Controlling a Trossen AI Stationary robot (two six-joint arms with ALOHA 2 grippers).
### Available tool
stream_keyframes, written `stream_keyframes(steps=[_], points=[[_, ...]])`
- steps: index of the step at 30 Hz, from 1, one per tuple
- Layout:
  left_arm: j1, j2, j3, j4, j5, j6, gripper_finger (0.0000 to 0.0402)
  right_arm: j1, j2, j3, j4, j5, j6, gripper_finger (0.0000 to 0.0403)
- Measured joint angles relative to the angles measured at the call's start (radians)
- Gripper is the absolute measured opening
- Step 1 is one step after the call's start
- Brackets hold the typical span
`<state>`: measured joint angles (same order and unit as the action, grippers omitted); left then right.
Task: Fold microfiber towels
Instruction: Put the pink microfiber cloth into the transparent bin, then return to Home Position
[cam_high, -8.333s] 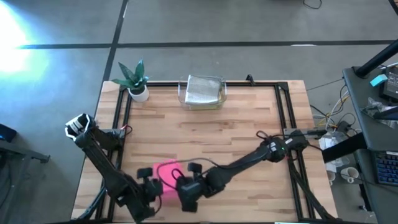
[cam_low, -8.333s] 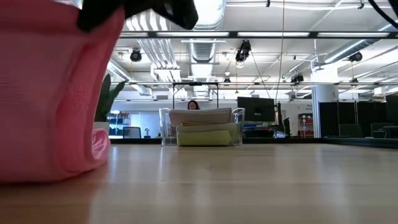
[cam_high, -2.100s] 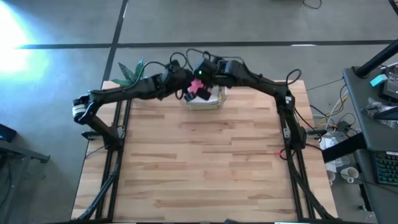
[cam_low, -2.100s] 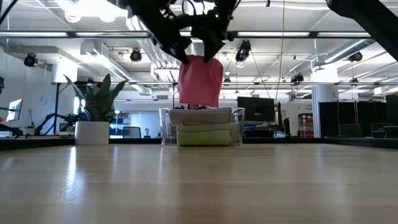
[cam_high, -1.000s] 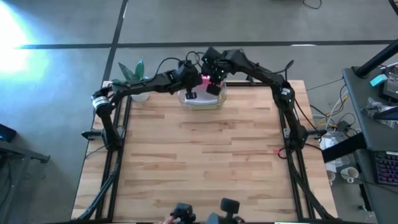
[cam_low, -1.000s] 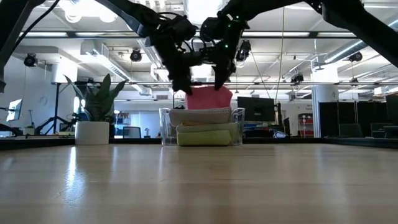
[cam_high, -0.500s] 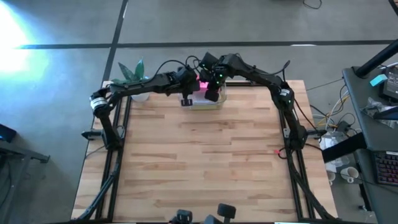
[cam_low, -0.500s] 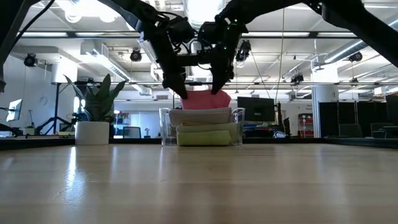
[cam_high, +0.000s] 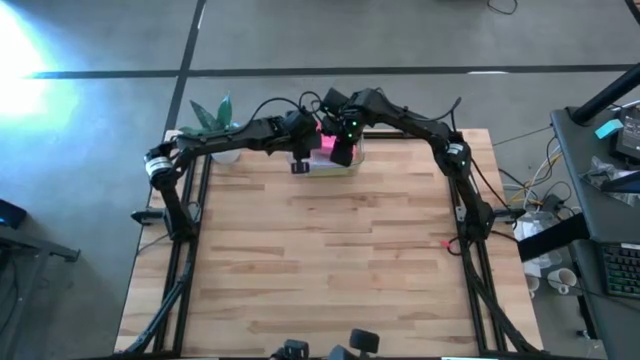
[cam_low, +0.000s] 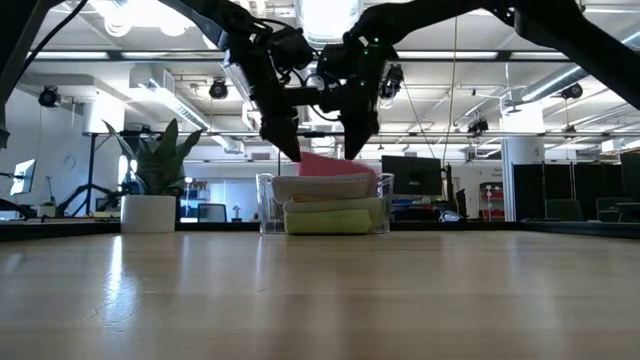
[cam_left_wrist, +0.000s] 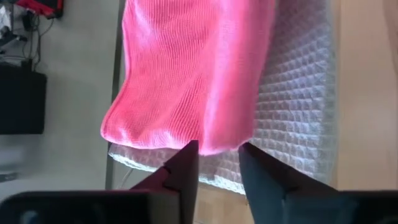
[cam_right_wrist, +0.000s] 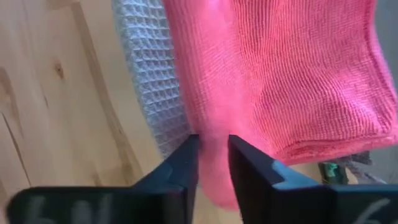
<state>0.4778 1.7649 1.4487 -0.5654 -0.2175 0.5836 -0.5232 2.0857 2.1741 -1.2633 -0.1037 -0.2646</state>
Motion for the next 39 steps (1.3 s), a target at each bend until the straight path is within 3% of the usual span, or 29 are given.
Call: stream_keyframes(steps=[8, 13, 18, 25, 31, 35, 39], points=[[-0.012, -0.009, 0.002, -0.031, 0.003, -0.067, 0.0139, 0.001, 0.0, 0.007, -0.019, -0.009, 0.029, 0.0148], [-0.033, -0.063, 0.009, -0.118, 0.003, -0.123, 0.0142, 0.002, -0.023, 0.013, -0.081, -0.031, 0.071, 0.0158], [-0.067, -0.162, -0.023, -0.155, 0.032, -0.273, 0.0141, 0.012, -0.071, 0.011, -0.125, -0.157, 0.115, 0.0151], [-0.178, -0.351, -0.246, -0.049, 0.078, -0.406, 0.0141, 0.108, -0.168, -0.07, -0.075, -0.167, 0.138, 0.0136], [-0.293, -0.535, -0.454, 0.069, 0.078, -0.48, 0.0137, 0.21, -0.265, -0.234, 0.102, -0.167, 0.172, 0.0133], [-0.343, -0.655, -0.547, 0.105, 0.077, -0.546, 0.0104, 0.27, -0.315, -0.341, 0.201, -0.167, 0.238, 0.0132], [-0.374, -0.77, -0.615, 0.109, 0.079, -0.573, 0.0046, 0.326, -0.356, -0.436, 0.281, -0.164, 0.326, 0.0134]])
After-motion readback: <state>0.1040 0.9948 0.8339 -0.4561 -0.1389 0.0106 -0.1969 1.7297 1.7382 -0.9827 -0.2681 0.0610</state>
